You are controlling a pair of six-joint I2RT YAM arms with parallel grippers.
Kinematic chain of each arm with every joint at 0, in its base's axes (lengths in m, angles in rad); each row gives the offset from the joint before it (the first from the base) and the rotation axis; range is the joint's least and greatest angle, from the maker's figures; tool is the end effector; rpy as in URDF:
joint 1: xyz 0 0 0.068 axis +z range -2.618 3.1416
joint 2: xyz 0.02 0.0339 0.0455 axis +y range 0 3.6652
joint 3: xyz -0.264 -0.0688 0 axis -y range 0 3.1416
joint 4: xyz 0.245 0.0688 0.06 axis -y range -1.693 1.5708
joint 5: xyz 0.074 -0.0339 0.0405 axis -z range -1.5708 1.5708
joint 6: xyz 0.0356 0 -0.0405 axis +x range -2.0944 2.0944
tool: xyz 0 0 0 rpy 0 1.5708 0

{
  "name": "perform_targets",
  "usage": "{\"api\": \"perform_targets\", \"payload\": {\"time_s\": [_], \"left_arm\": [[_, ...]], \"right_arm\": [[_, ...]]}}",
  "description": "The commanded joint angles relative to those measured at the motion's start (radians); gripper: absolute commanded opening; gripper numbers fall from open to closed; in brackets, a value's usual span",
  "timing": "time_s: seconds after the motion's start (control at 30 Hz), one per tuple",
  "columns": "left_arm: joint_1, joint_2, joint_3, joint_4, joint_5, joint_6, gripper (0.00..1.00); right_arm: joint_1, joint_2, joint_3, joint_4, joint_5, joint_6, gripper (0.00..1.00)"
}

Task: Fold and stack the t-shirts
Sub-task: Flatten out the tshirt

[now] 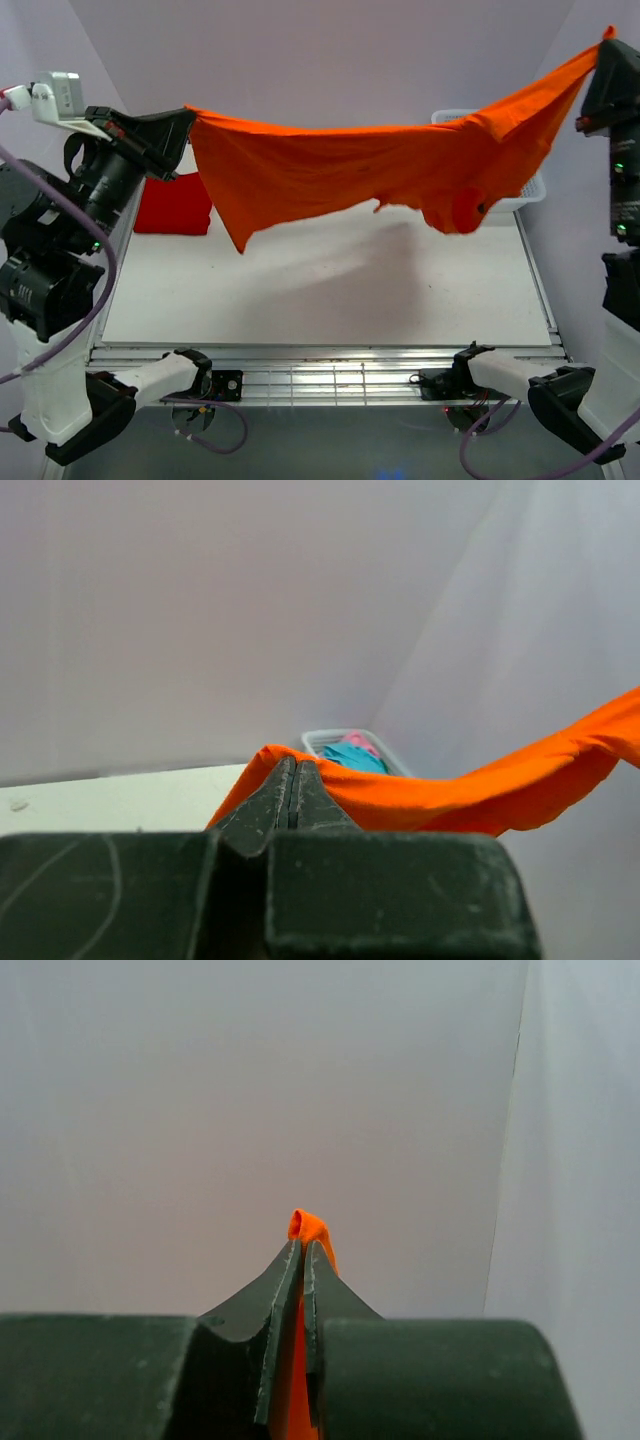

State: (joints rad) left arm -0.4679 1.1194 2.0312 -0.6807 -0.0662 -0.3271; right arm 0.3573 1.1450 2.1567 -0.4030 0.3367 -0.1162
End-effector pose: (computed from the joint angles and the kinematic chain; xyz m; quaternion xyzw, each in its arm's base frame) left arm 0.1028 -0.0493 0.6066 0.0178 0.6208 -0.2844 0.7304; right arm 0.0775 0.0164 0.6550 0.0374 0.4783 0.0281 0.8770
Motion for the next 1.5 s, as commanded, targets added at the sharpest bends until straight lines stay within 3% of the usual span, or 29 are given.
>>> {"api": "perform_targets", "payload": {"time_s": [0.0,0.17,0.3,0.43,0.6,0.8,0.97,1.13,1.3,1.47], "left_arm": [[0.0,-0.045,0.032,-0.132,0.166,-0.107,0.0],[0.002,-0.113,0.006,-0.151,0.204,-0.173,0.0],[0.002,-0.139,-0.048,-0.154,0.175,-0.188,0.0],[0.002,-0.165,-0.247,-0.091,0.085,-0.181,0.0],[0.002,-0.13,-0.61,0.068,-0.032,-0.145,0.0],[0.005,0.133,-0.851,0.242,-0.255,-0.112,0.0],[0.043,0.386,-0.842,0.343,-0.346,-0.132,0.0],[0.095,0.671,-0.726,0.385,-0.389,-0.11,0.0],[0.158,0.825,-0.648,0.438,-0.405,-0.09,0.0],[0.222,0.916,-0.58,0.474,-0.35,-0.101,0.0]], "right_arm": [[-0.001,-0.059,0.113,-0.017,-0.048,0.033,0.08],[-0.001,-0.128,0.098,-0.011,-0.087,0.073,0.08],[-0.001,-0.133,-0.013,0.006,-0.071,0.072,0.08],[-0.001,-0.14,-0.241,0.088,-0.038,0.052,0.08],[-0.001,-0.071,-0.457,0.199,-0.019,0.03,0.08],[-0.003,0.155,-0.616,0.312,0.002,0.01,0.08],[-0.009,0.435,-0.608,0.389,0.01,-0.002,0.08],[-0.014,0.703,-0.448,0.385,0.005,-0.026,0.08],[-0.018,0.93,-0.284,0.355,0.01,-0.045,0.08],[-0.024,1.038,-0.187,0.343,0.01,-0.042,0.08]]}}
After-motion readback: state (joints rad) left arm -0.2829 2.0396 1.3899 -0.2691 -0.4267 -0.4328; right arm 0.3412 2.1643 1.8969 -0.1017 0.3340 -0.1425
